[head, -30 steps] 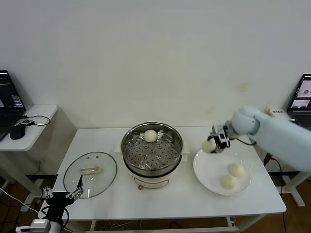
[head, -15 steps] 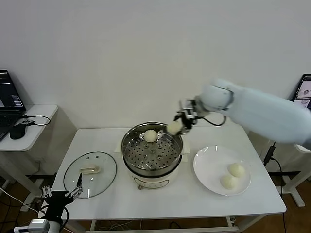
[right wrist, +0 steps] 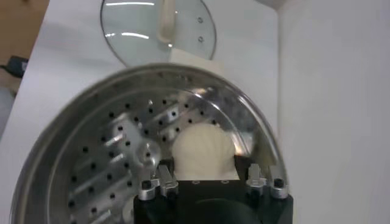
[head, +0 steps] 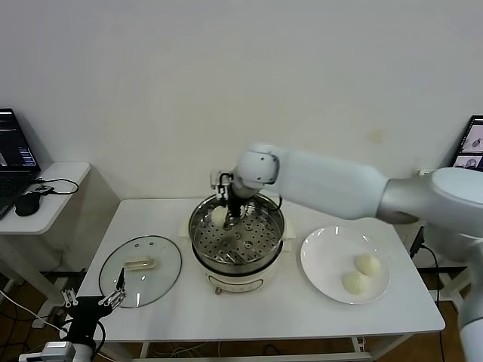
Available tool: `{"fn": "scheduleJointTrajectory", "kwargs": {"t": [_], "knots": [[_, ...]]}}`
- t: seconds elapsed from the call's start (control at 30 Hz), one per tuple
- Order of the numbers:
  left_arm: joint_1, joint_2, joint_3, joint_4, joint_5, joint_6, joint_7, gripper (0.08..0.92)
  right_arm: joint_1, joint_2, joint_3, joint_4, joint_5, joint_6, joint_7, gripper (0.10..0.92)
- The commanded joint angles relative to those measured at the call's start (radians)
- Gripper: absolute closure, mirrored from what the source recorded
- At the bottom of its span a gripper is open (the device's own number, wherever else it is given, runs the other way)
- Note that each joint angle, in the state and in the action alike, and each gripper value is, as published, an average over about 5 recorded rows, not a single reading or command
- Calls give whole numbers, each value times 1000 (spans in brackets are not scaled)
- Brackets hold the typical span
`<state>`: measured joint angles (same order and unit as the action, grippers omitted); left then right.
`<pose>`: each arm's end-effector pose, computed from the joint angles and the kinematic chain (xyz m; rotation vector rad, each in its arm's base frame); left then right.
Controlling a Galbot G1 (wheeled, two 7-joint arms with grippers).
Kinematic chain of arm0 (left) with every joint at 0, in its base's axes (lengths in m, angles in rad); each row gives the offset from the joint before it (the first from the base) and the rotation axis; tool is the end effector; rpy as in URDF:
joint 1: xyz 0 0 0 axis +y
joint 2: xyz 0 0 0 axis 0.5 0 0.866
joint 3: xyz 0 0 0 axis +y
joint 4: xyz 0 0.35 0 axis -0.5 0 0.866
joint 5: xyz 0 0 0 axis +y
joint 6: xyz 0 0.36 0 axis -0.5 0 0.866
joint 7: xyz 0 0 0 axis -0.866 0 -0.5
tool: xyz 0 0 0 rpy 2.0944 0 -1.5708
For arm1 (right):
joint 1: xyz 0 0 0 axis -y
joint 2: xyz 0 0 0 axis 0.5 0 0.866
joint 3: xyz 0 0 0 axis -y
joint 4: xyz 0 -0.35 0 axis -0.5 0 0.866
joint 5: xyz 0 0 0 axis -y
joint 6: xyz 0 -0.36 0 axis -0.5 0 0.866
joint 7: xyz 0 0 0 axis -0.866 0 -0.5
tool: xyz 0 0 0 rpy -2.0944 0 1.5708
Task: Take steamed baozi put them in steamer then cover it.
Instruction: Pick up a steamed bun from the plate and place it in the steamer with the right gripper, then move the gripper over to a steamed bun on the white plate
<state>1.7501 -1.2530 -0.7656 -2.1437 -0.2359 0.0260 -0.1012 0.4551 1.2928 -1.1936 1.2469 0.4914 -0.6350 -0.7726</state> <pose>0.1436 0.1173 -0.2848 0.1788 -3.0200 -0.2530 0.5347 0.1972 -0.0866 1.4201 -1.5917 1.4096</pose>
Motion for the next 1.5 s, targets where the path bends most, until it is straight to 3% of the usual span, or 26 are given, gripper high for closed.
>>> {"fn": "scheduleJointTrajectory", "kwargs": {"t": [0.03,0.63,0.77,0.97,1.27,1.5], "knots": [[-1,-3,3,4,2,-2,0,177,-78,135,-10,-94,20,-59,43,406],[-14,-5,11,19,6,-4,0,177,-99,134,13,-146,-47,-54,46,403],[-17,-1,11,21,5,-2,1,177,-54,81,23,-87,-44,-43,-1,338],[-25,14,7,23,-1,3,3,177,108,-79,-3,53,-94,44,-169,213],[-47,33,22,48,-10,7,5,177,277,-522,-97,373,-199,184,-325,202],[-58,43,49,71,-3,7,5,177,169,-830,-70,478,-347,285,-356,203]]}}
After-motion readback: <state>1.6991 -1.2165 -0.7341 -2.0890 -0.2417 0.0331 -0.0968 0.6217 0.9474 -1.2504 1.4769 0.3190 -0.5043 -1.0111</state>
